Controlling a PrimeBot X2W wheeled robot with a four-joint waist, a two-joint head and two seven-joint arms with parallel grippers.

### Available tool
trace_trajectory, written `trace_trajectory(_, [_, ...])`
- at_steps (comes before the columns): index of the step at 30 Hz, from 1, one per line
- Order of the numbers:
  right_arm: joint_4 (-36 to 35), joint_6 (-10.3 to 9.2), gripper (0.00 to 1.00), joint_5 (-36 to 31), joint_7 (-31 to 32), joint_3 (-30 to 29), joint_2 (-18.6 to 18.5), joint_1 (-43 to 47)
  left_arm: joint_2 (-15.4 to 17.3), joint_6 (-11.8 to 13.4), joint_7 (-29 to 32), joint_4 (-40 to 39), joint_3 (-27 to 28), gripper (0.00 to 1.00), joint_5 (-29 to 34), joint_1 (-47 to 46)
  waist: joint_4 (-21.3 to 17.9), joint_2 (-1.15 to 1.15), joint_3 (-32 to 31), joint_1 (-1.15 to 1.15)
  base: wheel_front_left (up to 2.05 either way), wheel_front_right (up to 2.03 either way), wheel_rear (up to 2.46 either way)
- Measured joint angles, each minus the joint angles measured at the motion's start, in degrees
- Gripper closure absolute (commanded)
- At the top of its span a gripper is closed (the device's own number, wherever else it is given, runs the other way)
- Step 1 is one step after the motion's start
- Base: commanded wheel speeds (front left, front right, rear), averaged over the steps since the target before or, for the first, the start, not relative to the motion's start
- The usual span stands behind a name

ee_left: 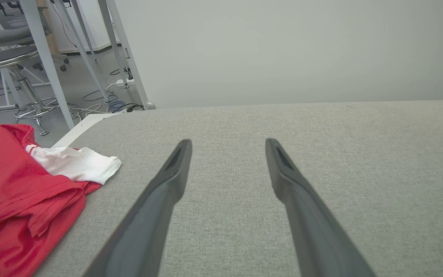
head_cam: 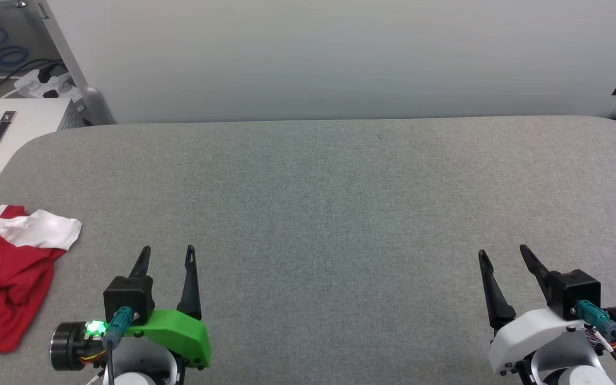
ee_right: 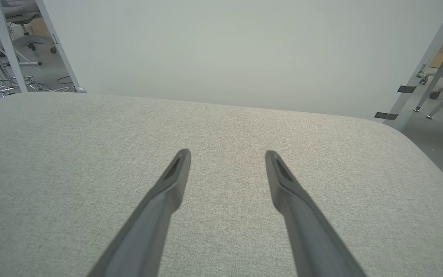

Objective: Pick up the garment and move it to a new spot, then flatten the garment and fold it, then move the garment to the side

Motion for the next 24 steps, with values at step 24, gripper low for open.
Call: trace_trajectory(24, [-1.07, 0.0, 0.0, 1.87, -2.09, -1.31, 0.0, 0.0, 0.0, -0.57, -3.01, 1.16, -1.11, 0.0, -1.83, -0.02, 0.04, 0.0, -0.67, 0.0, 0.0, 0.0, 0.0])
